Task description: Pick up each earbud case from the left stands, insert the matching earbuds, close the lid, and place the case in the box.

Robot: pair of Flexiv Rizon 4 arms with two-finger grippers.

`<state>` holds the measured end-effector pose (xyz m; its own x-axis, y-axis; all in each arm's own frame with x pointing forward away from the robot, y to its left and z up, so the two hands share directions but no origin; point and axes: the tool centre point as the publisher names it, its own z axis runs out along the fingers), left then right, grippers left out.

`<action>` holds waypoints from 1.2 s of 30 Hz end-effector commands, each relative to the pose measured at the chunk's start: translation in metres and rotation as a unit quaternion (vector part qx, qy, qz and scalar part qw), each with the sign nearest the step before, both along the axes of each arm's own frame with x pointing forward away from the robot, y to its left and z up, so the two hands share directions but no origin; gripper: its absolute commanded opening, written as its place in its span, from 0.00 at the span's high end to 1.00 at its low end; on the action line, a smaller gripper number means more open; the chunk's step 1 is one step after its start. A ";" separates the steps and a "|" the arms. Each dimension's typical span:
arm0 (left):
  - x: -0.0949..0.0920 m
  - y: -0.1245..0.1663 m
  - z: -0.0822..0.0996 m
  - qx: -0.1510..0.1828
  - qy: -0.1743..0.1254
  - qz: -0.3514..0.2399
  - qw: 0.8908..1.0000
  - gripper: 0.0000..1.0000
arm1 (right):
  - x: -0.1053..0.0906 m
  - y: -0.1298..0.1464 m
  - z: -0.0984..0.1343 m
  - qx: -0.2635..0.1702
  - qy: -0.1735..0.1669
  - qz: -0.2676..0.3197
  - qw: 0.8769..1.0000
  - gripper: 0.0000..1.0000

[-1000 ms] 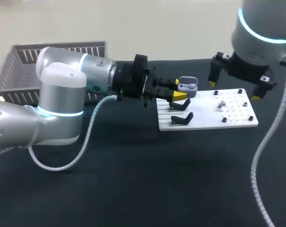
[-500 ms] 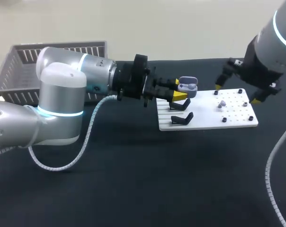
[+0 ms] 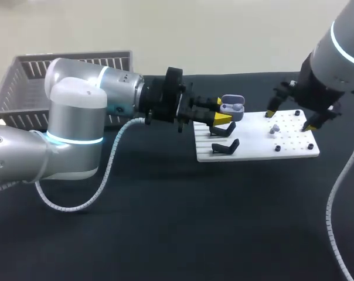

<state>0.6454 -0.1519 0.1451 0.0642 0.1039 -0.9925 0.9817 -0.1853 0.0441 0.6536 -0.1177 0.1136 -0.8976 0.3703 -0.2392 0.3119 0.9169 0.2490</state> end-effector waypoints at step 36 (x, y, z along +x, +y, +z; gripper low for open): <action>0.000 0.000 0.000 0.000 0.000 0.001 1.000 1.00 | 0.044 -0.001 -0.069 0.016 0.061 0.016 0.998 0.55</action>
